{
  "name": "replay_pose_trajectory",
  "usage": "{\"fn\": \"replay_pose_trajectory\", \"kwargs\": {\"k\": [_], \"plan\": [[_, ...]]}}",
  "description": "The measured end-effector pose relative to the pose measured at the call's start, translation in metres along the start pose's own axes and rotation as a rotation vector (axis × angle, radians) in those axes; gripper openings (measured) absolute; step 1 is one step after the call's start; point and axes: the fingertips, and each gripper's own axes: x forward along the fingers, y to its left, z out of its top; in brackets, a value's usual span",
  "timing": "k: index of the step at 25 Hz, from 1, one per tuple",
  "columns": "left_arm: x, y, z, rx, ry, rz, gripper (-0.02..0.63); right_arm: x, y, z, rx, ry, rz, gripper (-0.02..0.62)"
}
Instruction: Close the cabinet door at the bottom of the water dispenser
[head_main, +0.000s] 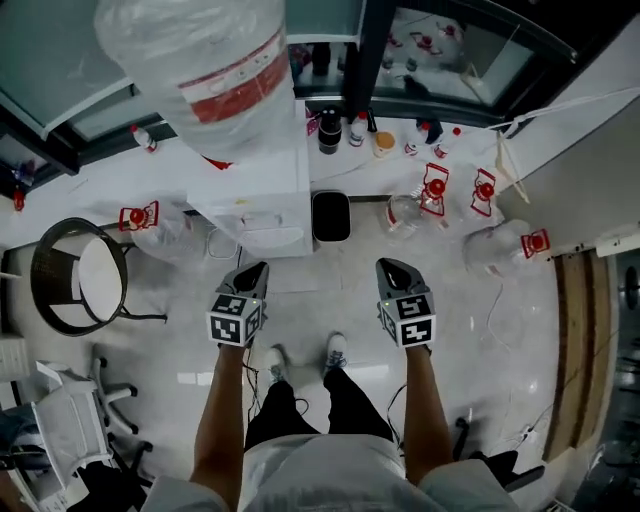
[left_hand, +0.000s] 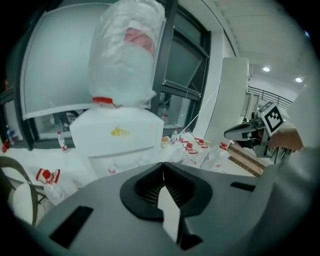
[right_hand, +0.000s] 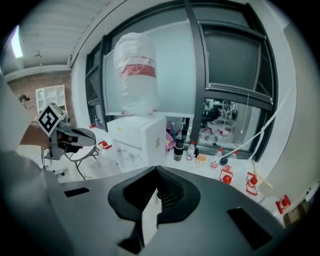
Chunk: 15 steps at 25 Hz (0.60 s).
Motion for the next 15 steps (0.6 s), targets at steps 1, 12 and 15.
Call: {"fn": "replay_pose_trajectory", "kwargs": {"k": [1,12,15], "plan": [[-0.017,0.001,0.013,0.02,-0.019,-0.001,0.021,-0.012,0.005,0.014,-0.018,-0.016,-0.009,0.028],[-0.168,0.016,0.145,0.235,-0.257,0.058,0.022,-0.104,0.074,0.179,-0.211,-0.258,-0.029,0.028],[-0.201,0.023,0.18,0.27,-0.338,0.093,0.023,-0.123,0.089,0.222,-0.256,-0.338,-0.043,0.028]]}}
